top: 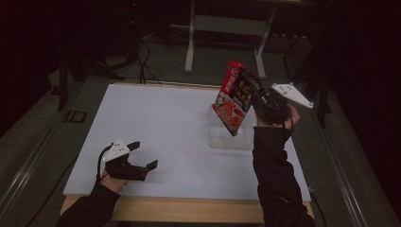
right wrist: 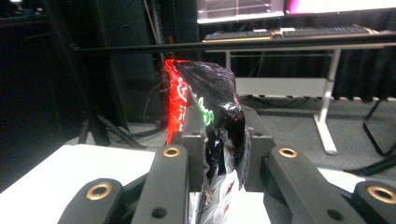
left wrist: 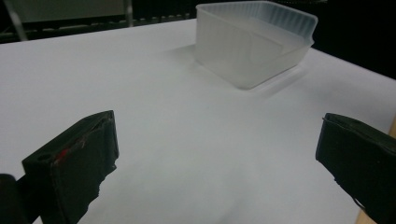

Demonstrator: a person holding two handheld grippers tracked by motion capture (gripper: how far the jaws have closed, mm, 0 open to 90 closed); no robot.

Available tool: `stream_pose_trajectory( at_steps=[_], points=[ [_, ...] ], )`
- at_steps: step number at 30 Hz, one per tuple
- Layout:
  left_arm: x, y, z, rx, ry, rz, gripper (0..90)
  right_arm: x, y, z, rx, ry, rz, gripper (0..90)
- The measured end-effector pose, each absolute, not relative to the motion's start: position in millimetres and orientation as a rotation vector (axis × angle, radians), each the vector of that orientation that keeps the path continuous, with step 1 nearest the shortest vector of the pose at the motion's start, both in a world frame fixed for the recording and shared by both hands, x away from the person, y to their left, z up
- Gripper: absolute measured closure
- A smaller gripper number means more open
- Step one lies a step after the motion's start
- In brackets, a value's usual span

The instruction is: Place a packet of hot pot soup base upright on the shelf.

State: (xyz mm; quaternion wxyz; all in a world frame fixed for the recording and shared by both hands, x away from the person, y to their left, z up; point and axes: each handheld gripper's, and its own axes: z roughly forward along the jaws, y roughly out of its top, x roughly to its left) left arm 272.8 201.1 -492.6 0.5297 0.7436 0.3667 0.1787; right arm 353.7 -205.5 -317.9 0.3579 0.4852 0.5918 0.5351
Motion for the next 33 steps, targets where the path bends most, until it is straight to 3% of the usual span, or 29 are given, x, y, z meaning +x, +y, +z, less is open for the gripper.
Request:
stream_pose_trajectory(
  at_steps=[7, 33],
  points=[
    [272.4, 195.3, -498.7, 1.804, 0.870, 0.470, 0.0, 362.3, -195.8, -342.0, 1.289, 1.501, 1.337, 76.2],
    [272.8, 193.4, -502.3, 1.800, 0.858, 0.433, 0.0, 382.2, -182.6, -399.1, 1.375, 1.538, 1.287, 76.1]
  ],
)
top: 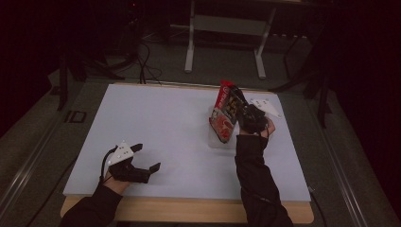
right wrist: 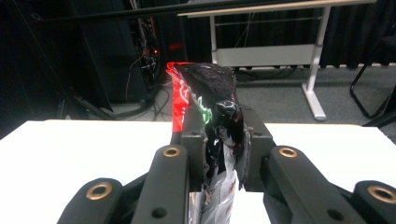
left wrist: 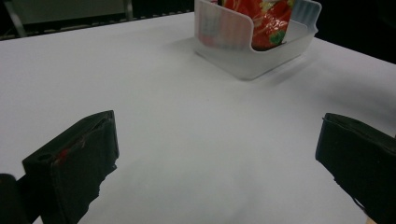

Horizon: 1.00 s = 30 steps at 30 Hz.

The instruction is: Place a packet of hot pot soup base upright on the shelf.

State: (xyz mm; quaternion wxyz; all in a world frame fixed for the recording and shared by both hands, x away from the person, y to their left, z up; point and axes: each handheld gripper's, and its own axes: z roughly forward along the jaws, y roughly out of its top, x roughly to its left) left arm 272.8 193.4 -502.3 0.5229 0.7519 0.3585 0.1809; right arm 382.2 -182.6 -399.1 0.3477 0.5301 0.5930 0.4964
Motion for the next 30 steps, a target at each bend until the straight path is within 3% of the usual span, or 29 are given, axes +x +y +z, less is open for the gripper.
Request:
stream_pose_trajectory(
  at_steps=[20, 22, 30],
  points=[
    [273.1, 194.0, -504.6, 1.809, 0.851, 0.426, 0.0, 375.2, -190.2, -420.0, 1.385, 1.583, 1.257, 73.7],
    [273.7, 195.2, -505.4, 1.808, 0.854, 0.423, 0.0, 376.0, -191.0, -417.4, 1.389, 1.611, 1.259, 68.4],
    [274.4, 197.1, -505.6, 1.797, 0.858, 0.423, 0.0, 371.0, -203.1, -391.4, 1.372, 1.657, 1.282, 31.2]
  ],
)
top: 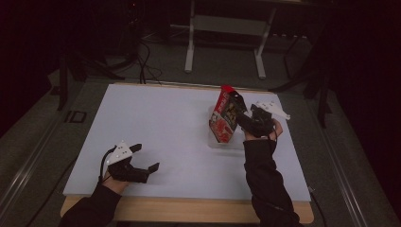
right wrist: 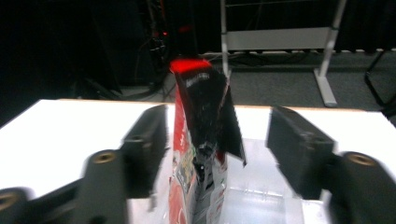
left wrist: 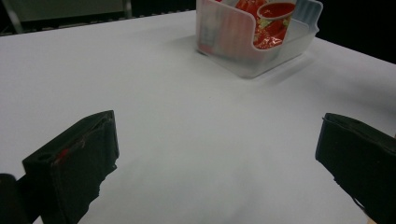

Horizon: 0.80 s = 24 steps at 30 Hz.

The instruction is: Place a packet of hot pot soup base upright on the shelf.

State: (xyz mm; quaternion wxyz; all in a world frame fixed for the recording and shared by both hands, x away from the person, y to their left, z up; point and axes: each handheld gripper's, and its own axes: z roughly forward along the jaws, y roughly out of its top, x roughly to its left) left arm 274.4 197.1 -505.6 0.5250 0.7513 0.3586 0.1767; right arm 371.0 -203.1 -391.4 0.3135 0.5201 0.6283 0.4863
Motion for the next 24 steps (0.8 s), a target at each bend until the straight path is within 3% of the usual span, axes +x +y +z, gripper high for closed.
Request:
stream_pose_trajectory(
  at_steps=[5, 10, 24],
  points=[
    [274.5, 198.5, -506.1, 1.789, 0.862, 0.442, 0.1, 360.6, -209.0, -371.5, 1.287, 1.701, 1.319, 14.7],
    [274.8, 198.6, -506.3, 1.788, 0.859, 0.417, 0.1, 350.2, -207.7, -359.0, 1.212, 1.754, 1.374, 10.8],
    [272.9, 196.5, -506.5, 1.798, 0.839, 0.406, 0.0, 317.4, -195.3, -360.7, 1.008, 1.934, 1.493, 12.6]
  ],
)
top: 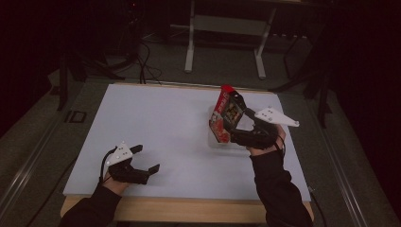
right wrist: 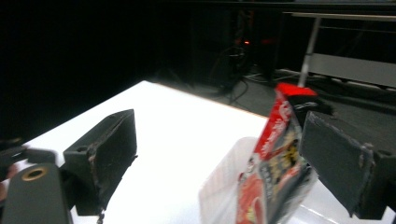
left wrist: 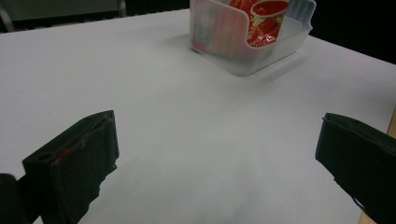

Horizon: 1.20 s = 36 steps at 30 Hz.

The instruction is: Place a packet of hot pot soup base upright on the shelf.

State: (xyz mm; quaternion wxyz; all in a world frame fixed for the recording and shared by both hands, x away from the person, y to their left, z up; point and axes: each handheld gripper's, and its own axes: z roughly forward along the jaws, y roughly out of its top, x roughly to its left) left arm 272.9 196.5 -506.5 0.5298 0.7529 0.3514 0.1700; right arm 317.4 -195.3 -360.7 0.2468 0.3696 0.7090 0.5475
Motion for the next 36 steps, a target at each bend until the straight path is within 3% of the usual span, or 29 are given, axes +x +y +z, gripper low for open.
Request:
stream_pose_trajectory(
  at_steps=[18, 36],
  points=[
    [271.9, 194.6, -506.2, 1.804, 0.826, 0.399, 0.0, 294.8, -191.8, -410.5, 0.846, 2.158, 1.495, 13.3],
    [270.1, 192.4, -504.7, 1.814, 0.791, 0.394, 0.0, 278.8, -223.6, -444.8, 0.751, 2.280, 1.494, 13.3]
  ],
)
